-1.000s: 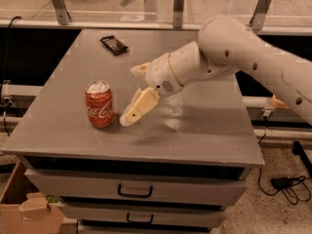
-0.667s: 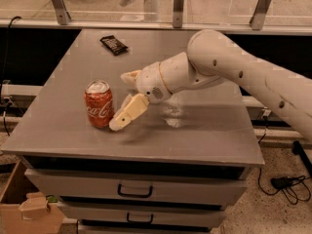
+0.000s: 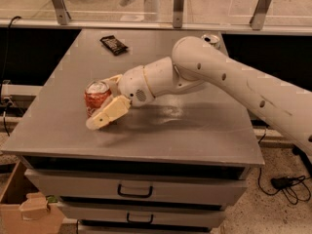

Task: Move coke can near 7up can

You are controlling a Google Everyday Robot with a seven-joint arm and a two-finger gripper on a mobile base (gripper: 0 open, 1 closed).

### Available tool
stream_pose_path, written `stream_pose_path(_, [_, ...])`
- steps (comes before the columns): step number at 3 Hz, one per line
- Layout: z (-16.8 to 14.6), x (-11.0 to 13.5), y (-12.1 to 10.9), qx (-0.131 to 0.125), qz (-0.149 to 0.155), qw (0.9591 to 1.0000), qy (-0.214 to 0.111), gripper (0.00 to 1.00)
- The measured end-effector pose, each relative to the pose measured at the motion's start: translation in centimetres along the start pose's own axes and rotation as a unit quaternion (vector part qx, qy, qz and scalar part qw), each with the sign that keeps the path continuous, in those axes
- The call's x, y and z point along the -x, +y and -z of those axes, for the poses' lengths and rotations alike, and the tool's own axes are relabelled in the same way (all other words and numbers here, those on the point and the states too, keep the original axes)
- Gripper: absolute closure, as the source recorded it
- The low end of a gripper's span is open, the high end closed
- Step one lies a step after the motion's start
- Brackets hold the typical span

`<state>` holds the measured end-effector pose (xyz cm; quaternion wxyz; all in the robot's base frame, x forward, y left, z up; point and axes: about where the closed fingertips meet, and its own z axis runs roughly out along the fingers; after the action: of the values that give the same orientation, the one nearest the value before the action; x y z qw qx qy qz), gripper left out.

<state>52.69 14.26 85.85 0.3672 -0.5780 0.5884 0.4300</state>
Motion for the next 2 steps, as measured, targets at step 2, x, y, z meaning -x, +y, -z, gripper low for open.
stream_pose_path(2, [2.2,2.2,0.5,-0.003,-0.005,0.9998,-0.021,0.64])
